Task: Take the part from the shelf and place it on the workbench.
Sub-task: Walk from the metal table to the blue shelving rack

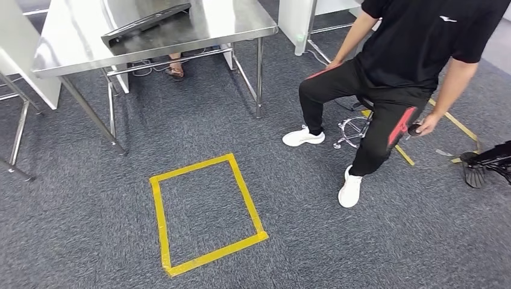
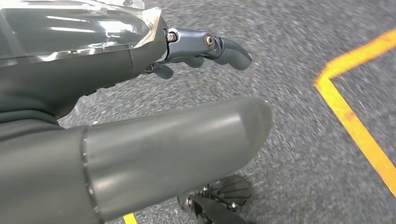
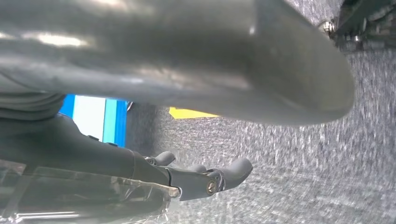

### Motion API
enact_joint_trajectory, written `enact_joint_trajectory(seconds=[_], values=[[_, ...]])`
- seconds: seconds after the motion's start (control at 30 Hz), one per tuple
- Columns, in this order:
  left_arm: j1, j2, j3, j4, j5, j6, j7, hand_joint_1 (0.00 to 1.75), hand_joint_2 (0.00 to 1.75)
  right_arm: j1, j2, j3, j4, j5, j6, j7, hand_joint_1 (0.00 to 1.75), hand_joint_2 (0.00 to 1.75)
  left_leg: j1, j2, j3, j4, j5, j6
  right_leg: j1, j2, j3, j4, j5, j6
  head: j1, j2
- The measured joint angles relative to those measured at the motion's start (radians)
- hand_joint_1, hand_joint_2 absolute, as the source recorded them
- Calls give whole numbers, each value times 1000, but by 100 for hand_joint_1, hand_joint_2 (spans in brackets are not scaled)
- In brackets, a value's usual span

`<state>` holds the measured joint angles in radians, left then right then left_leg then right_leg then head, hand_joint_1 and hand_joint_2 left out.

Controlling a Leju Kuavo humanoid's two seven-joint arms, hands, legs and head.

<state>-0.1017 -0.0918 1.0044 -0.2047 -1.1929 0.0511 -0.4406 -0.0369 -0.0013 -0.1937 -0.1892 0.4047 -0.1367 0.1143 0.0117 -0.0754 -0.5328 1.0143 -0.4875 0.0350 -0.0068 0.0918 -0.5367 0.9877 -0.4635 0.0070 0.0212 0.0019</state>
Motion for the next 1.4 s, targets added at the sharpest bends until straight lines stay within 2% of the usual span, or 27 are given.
enact_joint_trajectory(seconds=[0.03,0.1,0.17,0.23,0.3,0.33,0.37,0.43,0.47,0.53,0.6,0.63,0.7,0.77,0.8,0.83,0.87,0.9,0.97,1.03,1.07,1.13,1.2,1.27,1.33,1.37,1.4], values=[[0,0,-1,0,0,0,-1,0,0,0,1,0,0,0,0,0,0,0,-2,-7,6,-15,-1,4,-2,10,-5,0,3,5,0,0],[0,-3,-4,0,-2,0,-2,0,0,2,-1,-2,0,-3,-1,2,0,0,-5,14,8,-26,5,6,-2,24,-18,0,8,15,-1,0],[2,-7,-9,1,-5,0,-4,0,0,4,-1,-5,1,-9,-1,8,0,0,-2,39,13,-45,16,9,1,-13,-41,29,-7,19,1,0],[6,-11,-14,1,-11,0,-5,0,0,5,-2,-7,1,-14,-2,15,0,0,-1,68,15,-54,22,11,-1,-66,-94,132,-57,15,4,0],[11,-16,-17,1,-20,-4,-4,0,0,5,-2,-10,1,-16,-2,22,0,0,-1,101,12,-54,22,12,-8,-78,-154,257,-105,20,6,0],[12,-19,-19,2,-25,-8,-3,0,0,7,-3,-12,1,-16,-2,26,0,0,-1,116,11,-53,22,11,-12,-81,-163,281,-109,29,7,0],[12,-22,-23,2,-29,-12,0,0,0,10,-5,-15,1,-16,-1,29,0,0,-1,130,11,-53,21,9,-17,-86,-147,260,-97,41,7,0],[12,-27,-31,2,-38,-17,7,0,0,13,-9,-19,1,-16,0,35,0,0,0,154,14,-48,16,1,-27,-120,-62,117,-47,66,7,0],[11,-28,-36,3,-42,-19,11,0,0,13,-11,-21,1,-16,0,37,0,0,-2,165,15,-44,12,-6,-27,-140,-24,51,-26,68,7,0],[11,-27,-43,3,-49,-19,17,0,0,11,-11,-23,1,-16,0,42,0,0,-6,184,19,-38,4,-21,-23,-157,3,-1,-11,57,5,0],[11,-27,-50,3,-57,-20,22,0,0,13,-11,-27,1,-16,-1,43,0,0,-4,200,26,-38,-1,-33,-22,-138,-2,0,-10,38,3,0],[11,-26,-54,3,-59,-20,24,0,0,15,-10,-28,2,-16,-2,42,0,0,0,191,27,-33,-8,-39,-24,-128,-3,0,-9,32,2,0],[14,-24,-60,4,-62,-19,26,0,0,15,-8,-29,2,-16,-3,40,0,0,6,142,5,25,-56,-49,-29,-108,-2,-1,-4,17,1,0],[19,-22,-64,7,-62,-17,26,0,0,14,-5,-30,2,-16,-3,38,0,0,8,92,-51,152,-129,-51,-25,-87,-7,-1,1,7,0,0],[23,-22,-64,8,-62,-17,26,0,0,14,-5,-30,2,-16,-3,37,0,0,8,83,-77,209,-151,-50,-22,-75,-9,0,3,4,0,0],[26,-21,-65,9,-62,-17,26,0,0,14,-5,-31,3,-16,-3,36,0,0,8,79,-91,238,-153,-49,-19,-61,-10,0,3,3,-1,0],[27,-21,-66,10,-62,-16,26,0,0,15,-4,-31,3,-16,-3,36,0,0,8,76,-88,229,-133,-47,-17,-46,-9,1,3,4,0,0],[27,-21,-66,10,-62,-15,26,0,0,15,-4,-32,4,-17,-3,36,0,0,8,71,-69,185,-99,-43,-16,-33,-7,2,3,4,0,0],[26,-20,-69,10,-62,-12,29,0,0,14,-1,-35,5,-20,-4,36,0,0,9,32,-14,66,-33,-32,-13,-8,-6,4,4,6,0,0],[24,-20,-70,10,-63,-11,37,0,0,11,3,-40,5,-24,-8,37,0,0,8,-1,15,-3,-15,-25,-11,12,-13,7,7,13,0,0],[22,-20,-71,10,-63,-11,40,0,0,10,5,-42,5,-25,-9,38,0,0,5,-4,18,-12,-17,-21,-11,22,-19,7,10,20,0,0],[16,-22,-72,10,-64,-11,43,0,0,12,7,-47,5,-26,-10,40,0,0,1,18,18,-22,-11,-9,-13,32,-33,7,16,34,0,0],[14,-25,-73,10,-65,-12,45,0,0,12,9,-49,6,-25,-10,42,0,0,3,45,19,-34,-1,6,-10,-9,-63,55,-9,35,3,0],[15,-25,-73,10,-67,-13,51,0,0,9,11,-49,6,-21,-11,43,0,0,1,76,17,-38,2,14,-10,-62,-124,179,-67,28,7,0],[17,-25,-73,10,-66,-15,59,0,0,9,13,-49,6,-12,-13,41,0,0,-1,108,13,-37,2,14,-12,-78,-172,288,-107,32,8,0],[18,-25,-73,10,-62,-14,61,0,0,10,14,-49,6,-4,-14,39,0,0,-1,122,12,-37,2,14,-13,-82,-168,293,-105,40,9,0],[19,-25,-73,10,-55,-12,64,0,0,11,14,-48,6,7,-14,34,0,0,-2,136,13,-37,2,13,-14,-88,-142,255,-90,49,9,0]])
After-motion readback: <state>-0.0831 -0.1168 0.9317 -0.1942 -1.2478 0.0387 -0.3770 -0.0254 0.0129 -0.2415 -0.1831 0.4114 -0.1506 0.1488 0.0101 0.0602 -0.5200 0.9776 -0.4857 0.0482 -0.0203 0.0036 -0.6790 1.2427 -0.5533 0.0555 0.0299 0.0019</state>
